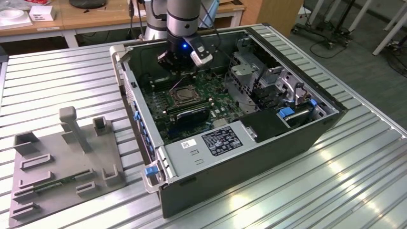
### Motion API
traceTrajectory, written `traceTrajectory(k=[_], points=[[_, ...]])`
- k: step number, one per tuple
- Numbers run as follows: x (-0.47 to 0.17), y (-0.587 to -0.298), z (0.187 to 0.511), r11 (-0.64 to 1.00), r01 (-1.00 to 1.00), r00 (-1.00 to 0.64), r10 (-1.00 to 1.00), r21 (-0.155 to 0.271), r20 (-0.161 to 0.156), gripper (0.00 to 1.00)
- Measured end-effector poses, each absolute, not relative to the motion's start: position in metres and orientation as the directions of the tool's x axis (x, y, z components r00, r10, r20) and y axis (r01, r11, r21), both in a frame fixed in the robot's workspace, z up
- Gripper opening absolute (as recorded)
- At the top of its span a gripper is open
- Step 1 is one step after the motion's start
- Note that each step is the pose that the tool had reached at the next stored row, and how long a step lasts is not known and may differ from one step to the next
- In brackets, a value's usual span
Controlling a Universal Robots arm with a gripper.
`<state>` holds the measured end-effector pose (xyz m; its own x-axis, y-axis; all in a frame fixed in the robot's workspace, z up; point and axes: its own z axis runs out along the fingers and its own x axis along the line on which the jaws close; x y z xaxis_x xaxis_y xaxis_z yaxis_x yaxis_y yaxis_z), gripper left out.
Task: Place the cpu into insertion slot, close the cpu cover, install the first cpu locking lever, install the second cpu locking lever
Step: 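Install the first cpu locking lever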
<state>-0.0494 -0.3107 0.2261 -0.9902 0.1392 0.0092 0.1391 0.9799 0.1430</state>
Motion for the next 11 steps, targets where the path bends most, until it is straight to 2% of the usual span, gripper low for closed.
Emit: traceTrajectory(k=[11], points=[[-0.0461, -0.3112, 0.2286, 0.976, 0.139, -0.99, 0.139, 0.165, 0.013, 0.11]])
